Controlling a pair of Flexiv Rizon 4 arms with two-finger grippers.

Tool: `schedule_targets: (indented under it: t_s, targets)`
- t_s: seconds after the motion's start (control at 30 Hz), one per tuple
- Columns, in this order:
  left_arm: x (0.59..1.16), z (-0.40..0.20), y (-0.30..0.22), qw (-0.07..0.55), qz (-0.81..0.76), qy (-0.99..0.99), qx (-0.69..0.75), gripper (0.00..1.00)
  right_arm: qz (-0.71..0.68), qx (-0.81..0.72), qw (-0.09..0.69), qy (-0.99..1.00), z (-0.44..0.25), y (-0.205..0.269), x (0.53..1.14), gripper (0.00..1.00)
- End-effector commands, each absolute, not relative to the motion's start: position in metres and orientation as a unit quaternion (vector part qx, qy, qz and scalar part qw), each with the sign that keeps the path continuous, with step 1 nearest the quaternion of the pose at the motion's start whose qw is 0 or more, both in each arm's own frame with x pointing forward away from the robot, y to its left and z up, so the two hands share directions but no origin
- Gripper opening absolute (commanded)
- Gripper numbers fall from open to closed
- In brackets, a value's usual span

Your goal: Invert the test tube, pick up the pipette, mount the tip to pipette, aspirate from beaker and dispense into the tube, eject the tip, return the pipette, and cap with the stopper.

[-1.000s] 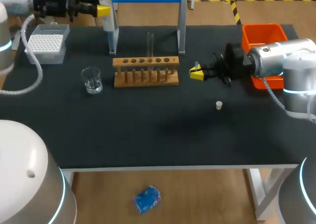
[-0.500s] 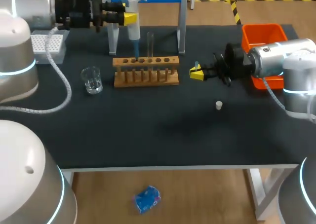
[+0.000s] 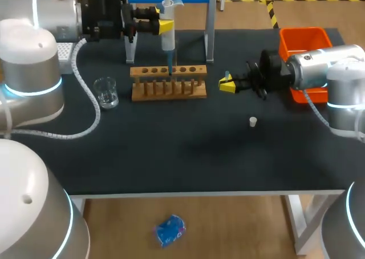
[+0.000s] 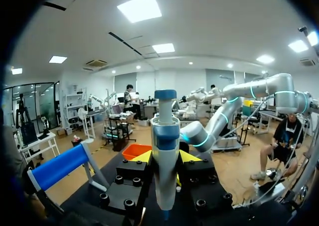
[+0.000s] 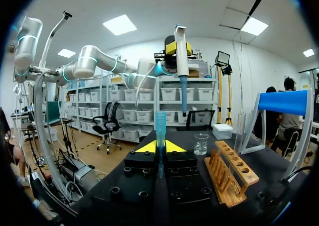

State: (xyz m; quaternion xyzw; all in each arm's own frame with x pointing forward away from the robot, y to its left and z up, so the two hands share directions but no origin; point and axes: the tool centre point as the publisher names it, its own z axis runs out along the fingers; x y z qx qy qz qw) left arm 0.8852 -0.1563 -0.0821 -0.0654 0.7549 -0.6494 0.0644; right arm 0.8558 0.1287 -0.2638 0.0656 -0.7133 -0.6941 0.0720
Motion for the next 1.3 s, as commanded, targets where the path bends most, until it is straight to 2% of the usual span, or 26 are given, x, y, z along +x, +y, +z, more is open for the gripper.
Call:
schedule_targets:
  t_s: [0.03, 0.73, 1.3]
  targets:
    - [0.901, -0.084, -0.164, 0.041, -0.643, 0.763, -0.052, 0.00, -0.693, 0.066, 0.072, -0.714, -0.263, 0.128, 0.855, 0.00]
    - [0.901, -0.084, -0.164, 0.041, -0.643, 0.763, -0.052, 0.00, -0.693, 0.066, 0.072, -0.714, -0.263, 0.128, 0.855, 0.00]
    - [0.901, -0.084, -0.164, 0.041, -0.643, 0.763, -0.052, 0.00, -0.697, 0.025, 0.111, -0.708, -0.303, 0.189, 0.872, 0.00]
